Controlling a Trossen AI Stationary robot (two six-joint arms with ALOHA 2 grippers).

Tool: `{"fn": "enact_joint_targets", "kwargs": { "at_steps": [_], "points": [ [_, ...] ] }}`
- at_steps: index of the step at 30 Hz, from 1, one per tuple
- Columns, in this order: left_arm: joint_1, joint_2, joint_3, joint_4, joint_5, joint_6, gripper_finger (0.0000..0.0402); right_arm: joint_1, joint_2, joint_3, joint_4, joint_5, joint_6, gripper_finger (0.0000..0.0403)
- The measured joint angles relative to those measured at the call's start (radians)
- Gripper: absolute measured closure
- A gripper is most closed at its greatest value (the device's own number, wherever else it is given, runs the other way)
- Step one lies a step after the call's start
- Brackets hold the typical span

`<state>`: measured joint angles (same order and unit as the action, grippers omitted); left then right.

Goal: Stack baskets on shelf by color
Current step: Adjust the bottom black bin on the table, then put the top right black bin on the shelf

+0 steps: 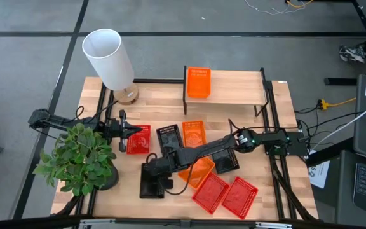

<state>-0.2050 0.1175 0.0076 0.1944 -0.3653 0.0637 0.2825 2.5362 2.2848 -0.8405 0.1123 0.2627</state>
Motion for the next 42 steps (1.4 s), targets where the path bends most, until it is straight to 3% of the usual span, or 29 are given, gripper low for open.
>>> {"fn": "enact_joint_targets", "kwargs": {
  "at_steps": [11, 20, 31, 37, 42],
  "points": [
    [0.0, 0.0, 0.0, 0.0, 0.0, 0.001, 0.0401, 0.005, -0.003, 0.07, -0.256, 0.022, 0.05, 0.0324],
    [0.0, 0.0, 0.0, 0.001, 0.0, 0.001, 0.0401, 0.037, -0.051, 0.072, -0.273, 0.08, 0.026, 0.0324],
    [0.0, 0.0, 0.0, 0.001, 0.0, 0.001, 0.0401, 0.118, -0.187, 0.067, -0.744, 0.204, 0.189, 0.0324],
    [0.0, 0.0, 0.0, 0.001, 0.0, 0.0, 0.0401, 0.179, -0.337, -0.046, -0.727, 0.227, 0.206, 0.0324],
    [0.0, 0.0, 0.0, 0.001, 0.0, 0.0, 0.0401, 0.23, -0.526, -0.302, -0.727, 0.301, 0.342, 0.0324]
  ]
}}
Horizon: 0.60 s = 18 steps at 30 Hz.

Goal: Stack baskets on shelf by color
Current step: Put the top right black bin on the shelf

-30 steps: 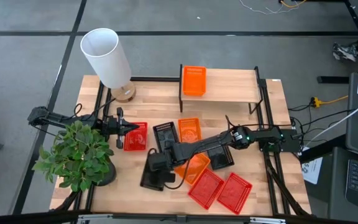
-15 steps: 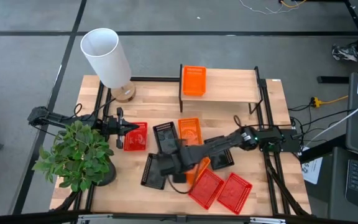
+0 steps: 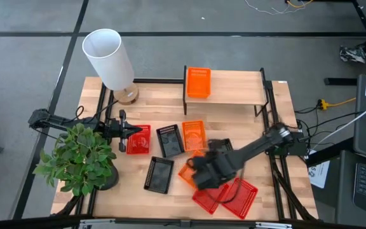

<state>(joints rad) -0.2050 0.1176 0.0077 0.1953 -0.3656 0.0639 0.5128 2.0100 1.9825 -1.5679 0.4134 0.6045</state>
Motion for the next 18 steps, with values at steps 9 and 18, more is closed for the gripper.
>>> {"fn": "enact_joint_targets", "kwargs": {
  "at_steps": [9, 18],
  "points": [
    [0.0, 0.0, 0.0, 0.0, 0.0, 0.0, 0.0401, 0.099, -0.348, -0.657, 0.282, -0.115, 0.255, 0.0324],
    [0.0, 0.0, 0.0, 0.0, 0.0, -0.003, 0.0401, 0.136, -0.461, -0.936, 0.621, -0.207, 0.143, 0.0324]
  ]
}}
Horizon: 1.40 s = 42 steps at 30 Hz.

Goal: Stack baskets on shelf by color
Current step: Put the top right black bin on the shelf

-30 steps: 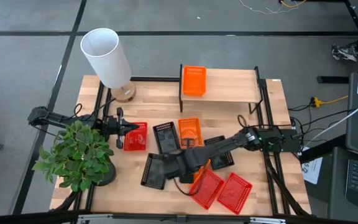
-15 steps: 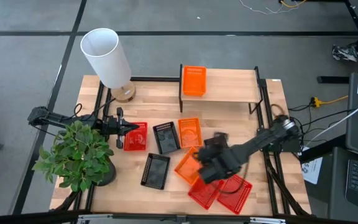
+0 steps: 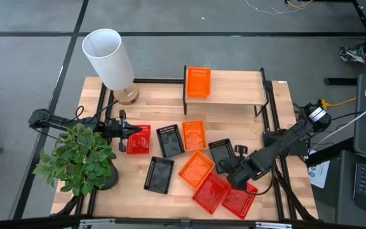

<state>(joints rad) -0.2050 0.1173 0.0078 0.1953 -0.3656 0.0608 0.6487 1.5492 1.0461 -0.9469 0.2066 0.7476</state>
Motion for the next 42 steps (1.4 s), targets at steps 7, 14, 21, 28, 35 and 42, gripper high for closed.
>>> {"fn": "enact_joint_targets", "kwargs": {
  "at_steps": [7, 14, 21, 28, 35, 42],
  "points": [
    [0.0, 0.0, 0.0, 0.0, 0.0, 0.0, 0.0401, 0.0, -0.008, -0.002, 0.015, -0.072, -0.05, 0.0324],
    [0.0, 0.0, 0.0, 0.0, 0.0, 0.001, 0.0401, 0.0, 0.018, -0.002, 0.03, -0.07, -0.09, 0.0324],
    [0.0, 0.0, 0.0, 0.0, 0.0, 0.001, 0.0401, 0.0, 0.058, -0.003, 0.066, -0.069, -0.157, 0.0324],
    [0.0, 0.0, 0.0, 0.0, 0.0, 0.002, 0.0401, -0.004, 0.103, -0.003, 0.064, -0.057, -0.159, 0.0324],
    [0.0, 0.0, 0.0, 0.0, 0.0, 0.002, 0.0401, -0.011, 0.107, 0.025, 0.036, -0.029, -0.155, 0.0324],
    [0.0, 0.0, 0.0, -0.001, 0.0, 0.004, 0.0401, -0.011, 0.107, 0.059, -0.035, 0.088, -0.171, 0.0324]
  ]
}}
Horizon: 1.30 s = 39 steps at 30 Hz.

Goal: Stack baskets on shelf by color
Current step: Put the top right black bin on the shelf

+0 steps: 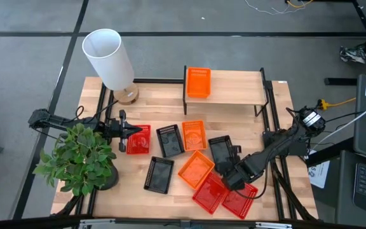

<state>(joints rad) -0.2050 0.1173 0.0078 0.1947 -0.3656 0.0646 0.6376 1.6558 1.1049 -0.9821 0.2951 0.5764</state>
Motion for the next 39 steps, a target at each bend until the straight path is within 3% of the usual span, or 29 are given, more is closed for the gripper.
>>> {"fn": "enact_joint_targets", "kwargs": {
  "at_steps": [20, 30, 39],
  "points": [
    [0.0, 0.0, 0.0, 0.0, 0.0, 0.0, 0.0401, 0.0, 0.0, 0.0, 0.084, -0.027, -0.086, 0.0324],
    [0.0, 0.0, 0.0, -0.001, 0.0, 0.0, 0.0401, -0.002, 0.0, 0.0, 0.085, -0.008, -0.039, 0.0322],
    [0.0, 0.0, 0.0, -0.001, 0.0, -0.001, 0.0401, -0.014, 0.0, 0.0, 0.077, -0.009, 0.022, 0.0266]
  ]
}}
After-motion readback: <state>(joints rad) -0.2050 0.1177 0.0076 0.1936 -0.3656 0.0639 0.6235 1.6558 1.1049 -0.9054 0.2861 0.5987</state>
